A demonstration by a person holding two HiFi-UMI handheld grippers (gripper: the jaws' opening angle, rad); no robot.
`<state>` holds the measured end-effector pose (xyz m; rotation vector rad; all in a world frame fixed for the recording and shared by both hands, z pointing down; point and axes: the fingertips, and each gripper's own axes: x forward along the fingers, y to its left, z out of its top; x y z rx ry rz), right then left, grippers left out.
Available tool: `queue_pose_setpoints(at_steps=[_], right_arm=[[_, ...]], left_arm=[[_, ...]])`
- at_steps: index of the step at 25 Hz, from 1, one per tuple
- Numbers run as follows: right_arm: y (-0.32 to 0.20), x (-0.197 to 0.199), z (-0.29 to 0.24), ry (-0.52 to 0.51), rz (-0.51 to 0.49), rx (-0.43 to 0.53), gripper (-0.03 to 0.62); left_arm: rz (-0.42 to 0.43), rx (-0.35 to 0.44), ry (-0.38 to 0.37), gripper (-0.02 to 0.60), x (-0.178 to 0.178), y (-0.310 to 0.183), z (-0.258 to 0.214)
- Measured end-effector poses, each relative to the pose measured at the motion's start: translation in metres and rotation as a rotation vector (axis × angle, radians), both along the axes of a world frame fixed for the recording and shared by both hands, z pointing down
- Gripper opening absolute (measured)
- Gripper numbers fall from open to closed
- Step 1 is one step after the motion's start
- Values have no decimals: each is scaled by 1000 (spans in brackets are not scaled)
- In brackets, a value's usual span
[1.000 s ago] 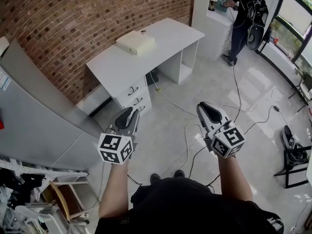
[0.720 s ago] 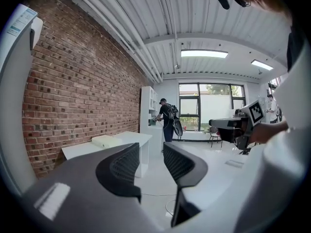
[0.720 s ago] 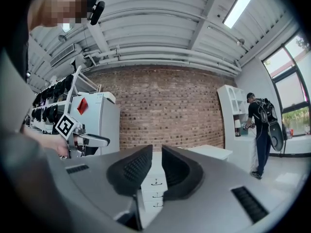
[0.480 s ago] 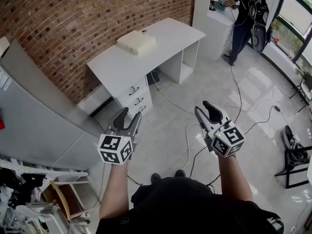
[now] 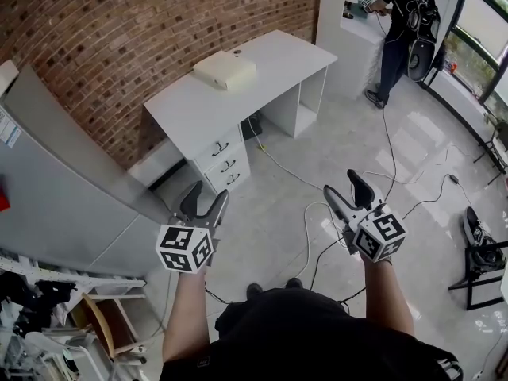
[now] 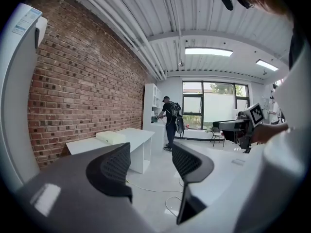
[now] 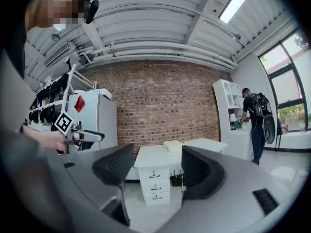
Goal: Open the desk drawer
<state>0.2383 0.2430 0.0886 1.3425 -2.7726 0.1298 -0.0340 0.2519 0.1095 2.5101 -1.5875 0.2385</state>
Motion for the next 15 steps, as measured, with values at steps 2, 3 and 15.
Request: queue_pose_setpoints(at_steps=[2, 3, 15], right_arm=[[0, 9, 1, 6, 9, -1, 279], [0, 13, 1, 7, 12, -1, 281], [1, 62, 21, -4, -20, -38, 281]], left_arm=[[-9, 0, 6, 256, 1, -1, 0], [-13, 2, 7, 258, 2, -2, -1], [-40, 4, 19, 258, 46, -9, 1]])
